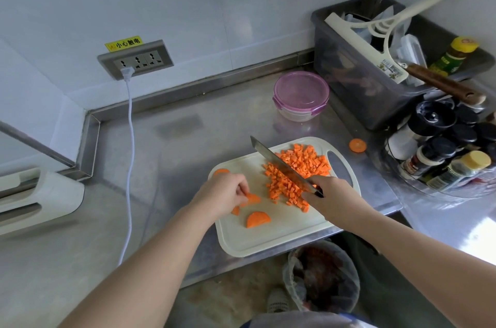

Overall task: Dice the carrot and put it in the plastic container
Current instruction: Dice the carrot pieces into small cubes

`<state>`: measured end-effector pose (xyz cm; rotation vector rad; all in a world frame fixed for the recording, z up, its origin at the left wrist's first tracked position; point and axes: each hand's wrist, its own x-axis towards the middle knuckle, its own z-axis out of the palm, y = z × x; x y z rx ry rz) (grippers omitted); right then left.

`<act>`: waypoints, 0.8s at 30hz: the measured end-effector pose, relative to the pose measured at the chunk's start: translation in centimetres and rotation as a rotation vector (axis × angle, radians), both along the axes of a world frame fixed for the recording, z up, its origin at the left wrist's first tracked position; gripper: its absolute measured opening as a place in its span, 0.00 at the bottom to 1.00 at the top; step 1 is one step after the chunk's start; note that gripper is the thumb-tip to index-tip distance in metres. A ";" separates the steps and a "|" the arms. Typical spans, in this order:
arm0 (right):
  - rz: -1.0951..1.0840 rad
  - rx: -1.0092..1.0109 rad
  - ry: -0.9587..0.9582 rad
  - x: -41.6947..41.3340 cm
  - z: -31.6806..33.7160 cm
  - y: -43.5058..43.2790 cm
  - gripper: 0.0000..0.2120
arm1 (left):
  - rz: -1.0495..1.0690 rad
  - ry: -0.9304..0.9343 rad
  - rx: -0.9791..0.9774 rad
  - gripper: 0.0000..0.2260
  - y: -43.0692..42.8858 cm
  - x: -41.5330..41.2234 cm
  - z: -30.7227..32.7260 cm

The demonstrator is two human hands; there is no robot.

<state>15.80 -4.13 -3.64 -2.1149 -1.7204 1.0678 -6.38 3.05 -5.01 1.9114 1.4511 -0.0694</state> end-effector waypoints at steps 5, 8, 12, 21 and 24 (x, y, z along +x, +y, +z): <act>0.025 0.016 -0.032 -0.3 0.1 -0.1 0.10 | 0.003 0.014 -0.075 0.05 -2.2 0.9 -2.1; 0.021 0.016 -0.048 -0.3 0.0 -0.3 0.09 | 0.012 0.043 -0.036 0.07 -2.9 0.9 -2.6; 0.013 0.015 -0.059 -0.4 -0.2 -0.5 0.09 | -0.113 0.093 0.052 0.18 -3.8 1.2 -2.6; 0.043 0.024 -0.064 -0.9 -0.6 -0.6 0.03 | -0.192 0.304 0.213 0.14 -4.2 2.5 -2.6; 0.049 0.017 -0.047 -1.0 -0.7 -0.5 0.03 | 0.006 0.275 0.238 0.15 -3.7 2.6 -3.0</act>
